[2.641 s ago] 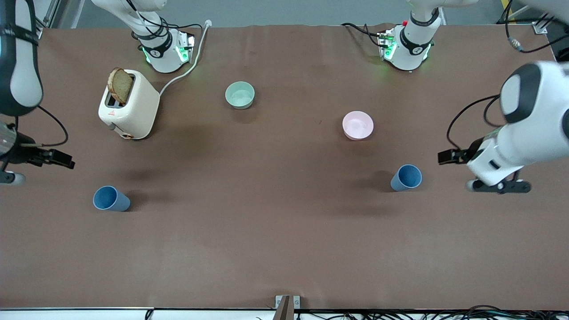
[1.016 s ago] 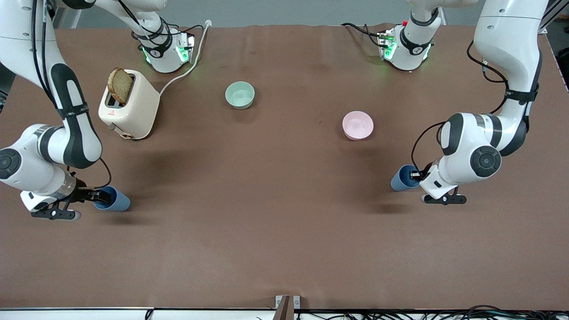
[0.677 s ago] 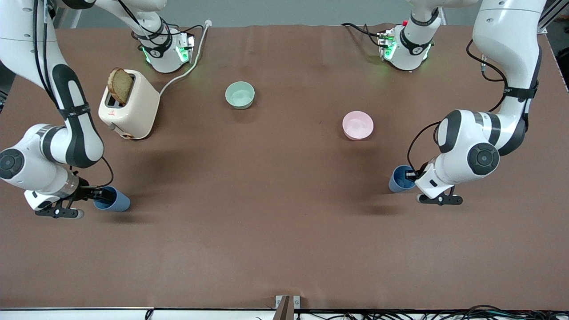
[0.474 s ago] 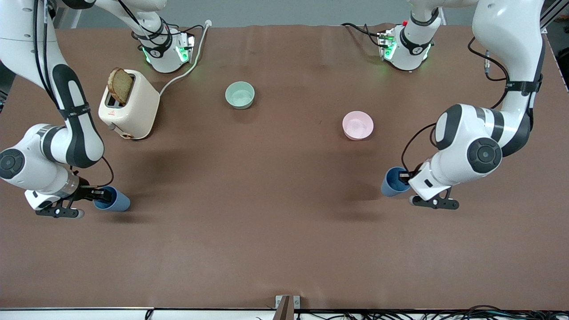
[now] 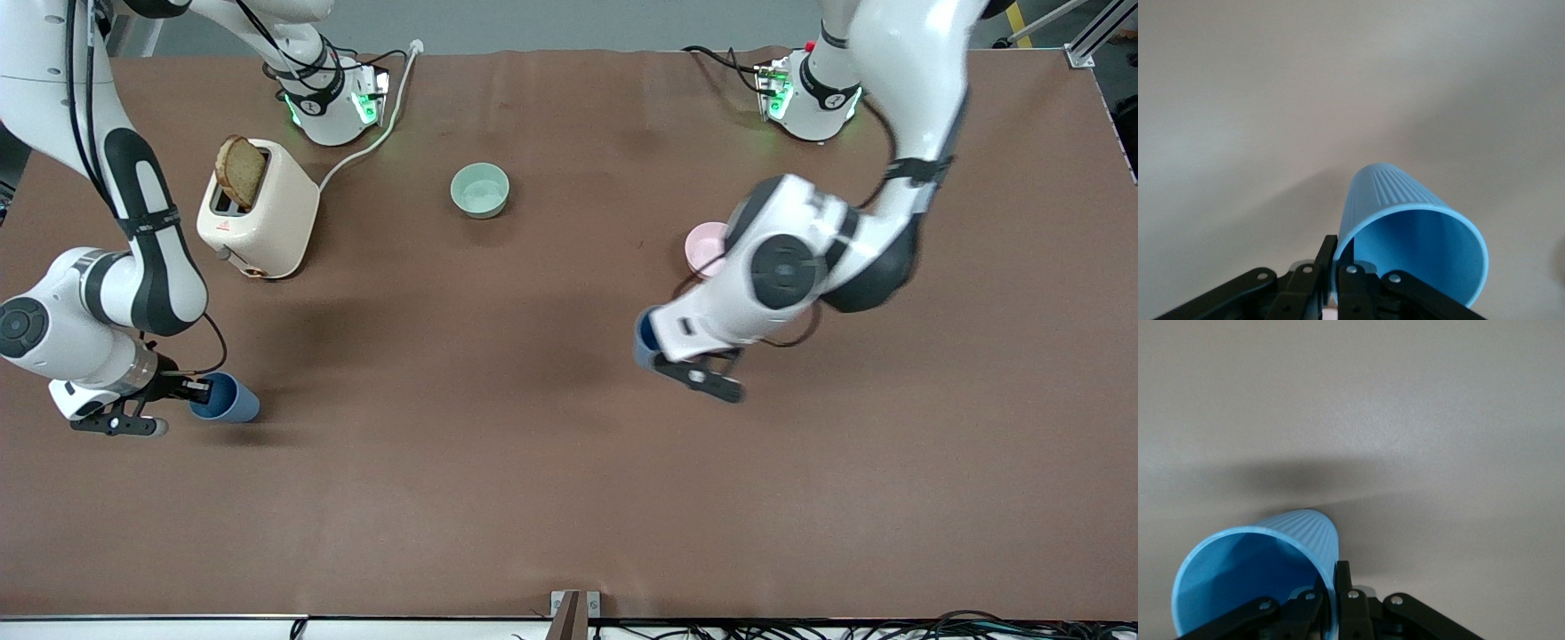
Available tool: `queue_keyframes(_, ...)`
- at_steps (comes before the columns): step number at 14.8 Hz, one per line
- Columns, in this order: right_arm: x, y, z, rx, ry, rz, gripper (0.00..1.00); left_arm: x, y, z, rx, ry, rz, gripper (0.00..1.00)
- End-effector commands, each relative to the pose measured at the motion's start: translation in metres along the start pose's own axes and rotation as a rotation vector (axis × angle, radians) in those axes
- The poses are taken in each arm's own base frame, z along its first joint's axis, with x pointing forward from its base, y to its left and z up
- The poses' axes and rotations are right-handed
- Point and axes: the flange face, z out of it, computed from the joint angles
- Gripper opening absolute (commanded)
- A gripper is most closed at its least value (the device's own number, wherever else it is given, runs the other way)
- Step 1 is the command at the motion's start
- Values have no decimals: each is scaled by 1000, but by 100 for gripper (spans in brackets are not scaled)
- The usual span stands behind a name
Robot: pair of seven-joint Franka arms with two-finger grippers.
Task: Stack blue cups with both arms
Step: 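Carry the cup with the left gripper to the table center while the right gripper lifts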
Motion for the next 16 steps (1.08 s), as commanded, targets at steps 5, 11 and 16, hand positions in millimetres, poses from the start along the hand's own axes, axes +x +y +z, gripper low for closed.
queue_keyframes(5,-2,2,-48,24,0,20,0,10,94,49,12,16,149,1)
queue_keyframes(11,-7,-1,-184,49,-9,17,0,7,145,88,56,66,257,1)
queue_keyframes(16,-50,-29,-284,73,-27,-2,0,7,152,125,63,61,266,3)
